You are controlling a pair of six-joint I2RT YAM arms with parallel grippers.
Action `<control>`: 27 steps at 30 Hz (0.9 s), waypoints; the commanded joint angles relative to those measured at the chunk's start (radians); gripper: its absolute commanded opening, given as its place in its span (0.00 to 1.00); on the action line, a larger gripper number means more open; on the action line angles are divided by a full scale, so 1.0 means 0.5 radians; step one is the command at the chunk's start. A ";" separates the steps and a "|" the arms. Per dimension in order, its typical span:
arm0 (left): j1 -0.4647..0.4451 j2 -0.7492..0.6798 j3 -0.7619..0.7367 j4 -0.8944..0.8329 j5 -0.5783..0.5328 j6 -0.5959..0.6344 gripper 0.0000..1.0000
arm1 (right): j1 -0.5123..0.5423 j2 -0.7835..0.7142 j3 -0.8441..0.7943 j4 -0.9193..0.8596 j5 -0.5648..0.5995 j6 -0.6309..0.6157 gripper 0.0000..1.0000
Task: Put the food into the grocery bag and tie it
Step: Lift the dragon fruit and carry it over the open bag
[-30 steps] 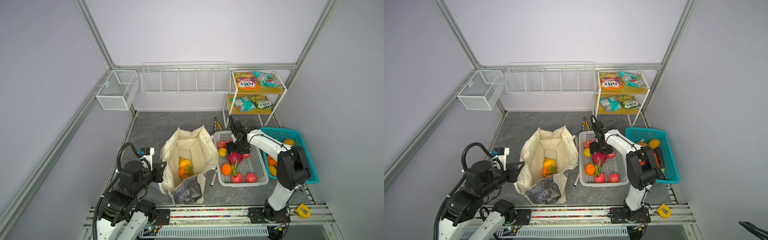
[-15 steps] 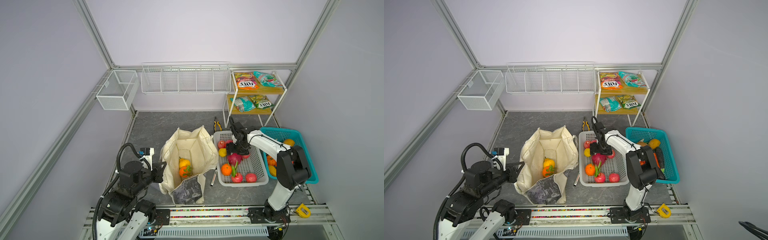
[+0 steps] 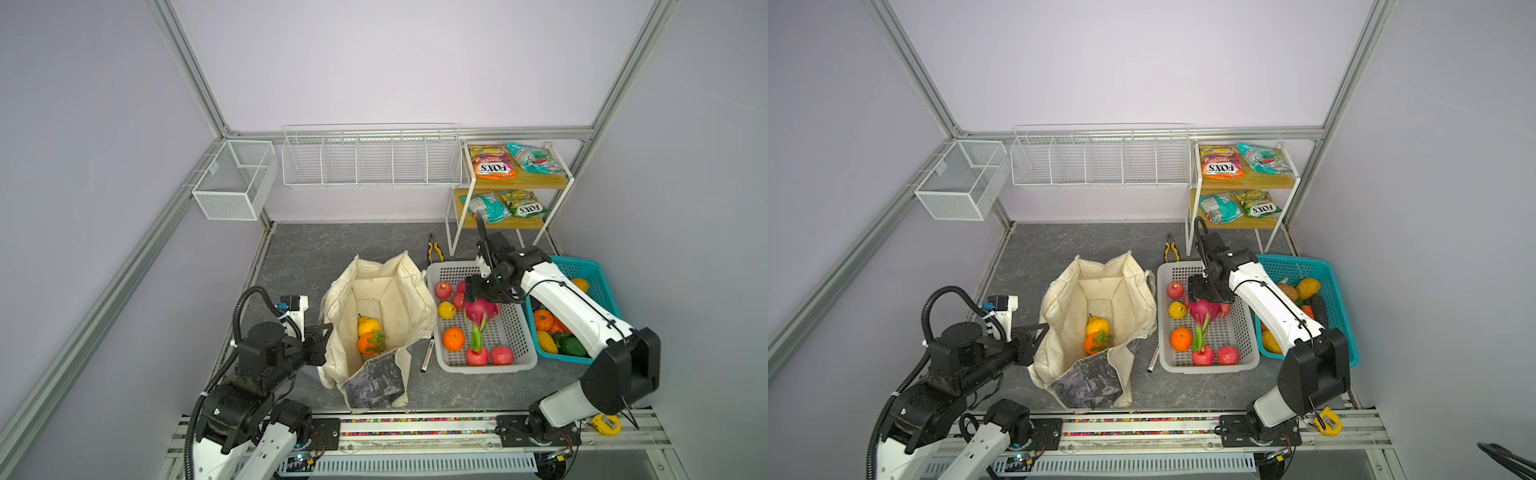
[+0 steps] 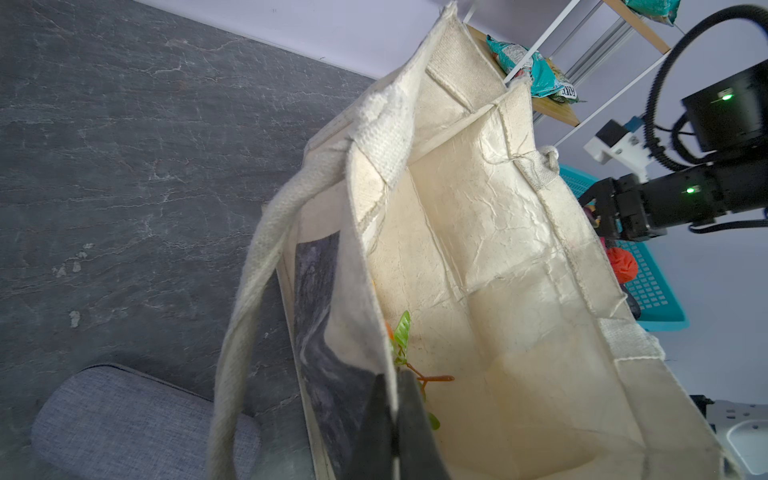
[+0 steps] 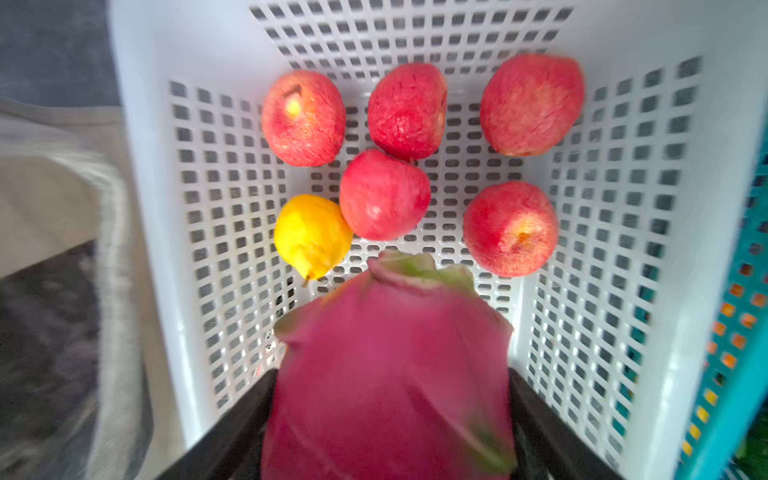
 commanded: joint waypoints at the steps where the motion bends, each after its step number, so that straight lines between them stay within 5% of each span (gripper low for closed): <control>1: -0.007 -0.026 -0.011 0.036 -0.002 0.029 0.00 | 0.003 -0.125 0.146 -0.236 0.064 -0.001 0.78; 8: -0.007 -0.007 -0.011 0.036 0.006 0.032 0.00 | 0.062 -0.330 0.428 -0.247 -0.175 0.006 0.77; 12: -0.008 -0.009 -0.012 0.036 0.009 0.031 0.00 | 0.293 -0.319 0.634 -0.184 -0.183 0.049 0.75; 19: -0.008 -0.012 -0.012 0.035 0.005 0.030 0.00 | 0.787 0.026 1.212 -0.205 -0.008 0.057 0.75; 27: -0.008 -0.015 -0.012 0.034 -0.006 0.026 0.00 | 1.100 0.616 1.807 -0.251 0.117 -0.037 0.76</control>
